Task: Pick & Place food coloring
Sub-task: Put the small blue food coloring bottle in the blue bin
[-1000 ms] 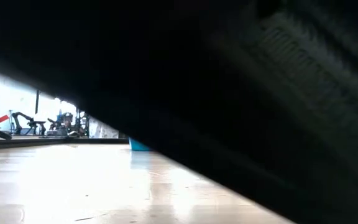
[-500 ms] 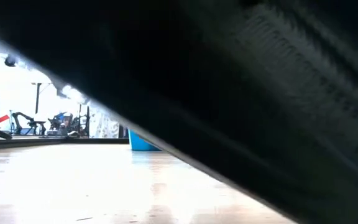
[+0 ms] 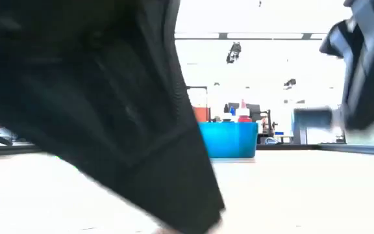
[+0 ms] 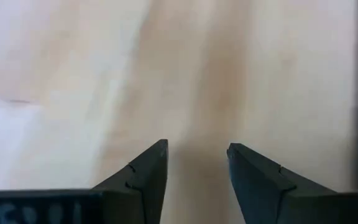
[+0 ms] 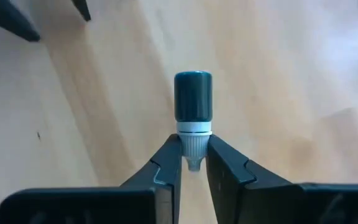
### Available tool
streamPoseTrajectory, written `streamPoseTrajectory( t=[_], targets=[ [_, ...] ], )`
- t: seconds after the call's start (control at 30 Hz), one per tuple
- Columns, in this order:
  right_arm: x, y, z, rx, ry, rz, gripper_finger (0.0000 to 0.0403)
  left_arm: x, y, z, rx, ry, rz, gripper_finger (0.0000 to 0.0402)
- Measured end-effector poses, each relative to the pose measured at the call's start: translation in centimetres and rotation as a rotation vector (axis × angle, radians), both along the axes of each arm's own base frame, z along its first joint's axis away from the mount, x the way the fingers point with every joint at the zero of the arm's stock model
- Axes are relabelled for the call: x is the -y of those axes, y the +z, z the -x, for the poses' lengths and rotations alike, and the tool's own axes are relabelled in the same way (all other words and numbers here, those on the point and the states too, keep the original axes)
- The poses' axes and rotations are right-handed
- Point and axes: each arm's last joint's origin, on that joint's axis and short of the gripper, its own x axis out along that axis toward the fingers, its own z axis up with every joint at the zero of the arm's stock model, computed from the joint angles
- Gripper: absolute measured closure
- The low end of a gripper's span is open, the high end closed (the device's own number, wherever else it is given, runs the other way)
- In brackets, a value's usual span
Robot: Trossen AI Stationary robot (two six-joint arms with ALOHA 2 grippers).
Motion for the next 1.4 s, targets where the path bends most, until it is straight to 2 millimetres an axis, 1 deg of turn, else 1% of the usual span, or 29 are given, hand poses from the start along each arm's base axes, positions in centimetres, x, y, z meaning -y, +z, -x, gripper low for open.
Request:
streamPoseTrajectory(
  t=[0.1,0.27,0.37,0.47,0.53,0.6,0.7,0.77,0.9,0.97,1.03,1.1,1.13,1.2,1.27,1.33,1.4],
  targets=[
    [1.8,2.3,0.1,0.035,-0.031,0.030,0.0357,-1.7,1.1,0.1,-0.044,0.022,-0.079,0.0255],
    [6.0,8.1,0.2,0.194,-0.130,0.022,0.0357,-4.6,3.6,0.6,-0.042,0.042,-0.120,0.0255],
    [8.9,10.3,0.5,0.261,-0.198,0.017,0.0356,-6.7,5.9,1.8,0.019,0.093,-0.140,0.0255],
    [12.4,12.1,0.6,0.306,-0.255,0.017,0.0350,-8.9,8.3,4.2,0.103,0.190,-0.155,0.0255],
    [14.9,12.5,0.5,0.308,-0.292,0.035,0.0347,-10.5,9.6,6.0,0.155,0.254,-0.144,0.0255],
    [17.1,12.5,0.0,0.301,-0.321,0.034,0.0346,-12.1,10.9,7.9,0.210,0.322,-0.123,0.0255],
    [20.0,12.5,-1.0,0.294,-0.317,0.025,0.0345,-14.9,12.4,10.3,0.304,0.434,-0.059,0.0255],
    [21.8,12.4,-1.9,0.303,-0.310,0.035,0.0345,-16.7,12.8,11.6,0.348,0.506,-0.023,0.0255],
    [25.9,11.7,-2.8,0.270,-0.279,0.046,0.0345,-19.6,13.2,13.8,0.427,0.616,0.017,0.0255],
    [28.0,11.6,-2.8,0.241,-0.223,0.017,0.0344,-20.7,13.2,14.7,0.460,0.662,0.022,0.0255],
    [29.9,11.1,-3.0,0.230,-0.196,0.009,0.0344,-21.7,12.8,15.3,0.474,0.703,-0.004,0.0255],
    [31.7,10.9,-2.9,0.224,-0.205,0.001,0.0344,-22.6,12.2,15.8,0.473,0.738,-0.014,0.0255],
    [32.4,10.6,-2.8,0.213,-0.202,-0.015,0.0344,-22.9,12.0,16.0,0.477,0.762,-0.007,0.0255],
    [33.6,10.6,-3.1,0.252,-0.170,-0.048,0.0341,-23.6,11.6,16.3,0.490,0.815,0.022,0.0255],
    [34.4,10.6,-3.0,0.266,-0.121,-0.071,0.0333,-24.1,11.1,16.3,0.494,0.859,0.035,0.0255],
    [34.8,10.7,-3.6,0.316,-0.070,-0.064,0.0322,-24.5,10.7,16.3,0.494,0.892,0.036,0.0255],
    [35.1,10.5,-3.8,0.328,-0.054,-0.052,0.0311,-25.0,10.5,16.1,0.495,0.920,0.033,0.0255]
  ],
)
